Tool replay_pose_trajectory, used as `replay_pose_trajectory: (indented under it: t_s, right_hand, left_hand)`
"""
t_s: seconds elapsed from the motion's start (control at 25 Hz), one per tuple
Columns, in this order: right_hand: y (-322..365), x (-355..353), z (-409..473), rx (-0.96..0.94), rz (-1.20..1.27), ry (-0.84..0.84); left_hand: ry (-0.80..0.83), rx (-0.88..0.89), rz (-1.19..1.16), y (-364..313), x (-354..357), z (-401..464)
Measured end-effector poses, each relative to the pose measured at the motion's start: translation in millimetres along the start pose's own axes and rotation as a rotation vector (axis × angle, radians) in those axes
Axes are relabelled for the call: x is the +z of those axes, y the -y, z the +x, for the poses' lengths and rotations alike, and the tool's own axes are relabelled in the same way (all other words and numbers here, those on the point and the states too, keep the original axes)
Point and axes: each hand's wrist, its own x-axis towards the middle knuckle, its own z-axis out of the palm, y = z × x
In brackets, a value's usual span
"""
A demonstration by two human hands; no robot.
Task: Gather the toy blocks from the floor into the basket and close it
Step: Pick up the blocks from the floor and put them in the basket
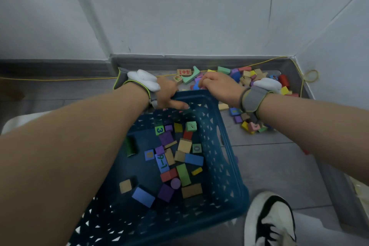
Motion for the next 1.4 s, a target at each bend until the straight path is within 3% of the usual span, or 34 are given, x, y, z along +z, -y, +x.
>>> replay_pose_trajectory:
  t_s: [0.08,0.2,0.28,0.36,0.48,0.56,0.76,0.88,1.04,1.16,1.28,1.4]
  right_hand:
    - [-22,-6,-6,0.13,0.037,0.067]
    - [-71,-7,-35,0.242,-0.492,0.429]
    - [-103,14,-59,0.296,-0.659,0.544]
    - [-129,48,-76,0.329,-0.66,0.482]
    - [-149,87,-78,0.295,-0.677,0.173]
    - [-154,92,-69,0.239,-0.553,0.117]
    - [-147,79,-75,0.18,-0.523,0.145]
    - [-152,83,-104,0.194,-0.49,0.303]
    - [-146,88,-107,0.227,-0.355,0.231]
    - [-139,88,-89,0.16,-0.372,0.251]
    - [-127,81,-80,0.232,-0.361,0.291]
    - [-125,78,-77,0.132,-0.37,0.326]
  left_hand:
    - [0.017,0.008,0.038,1,2,-1]
    - [0.027,0.048,0.044,0,10,-2]
    - [0.008,0.046,0.037,1,16,-2]
    - [-0.013,0.02,0.056,2,19,-1]
    - [-0.078,-0.006,0.131,1,21,-4]
    - [-0.126,-0.025,0.164,0,24,-4]
    - [-0.122,-0.05,0.126,3,23,-5]
    - [-0.132,-0.039,0.111,4,22,-5]
    - [-0.124,-0.044,0.107,4,21,-4]
    - [-0.134,-0.059,0.117,3,22,-4]
    - [-0.132,-0.071,0.116,1,21,-6]
    - [-0.139,-0.088,0.123,0,20,-6]
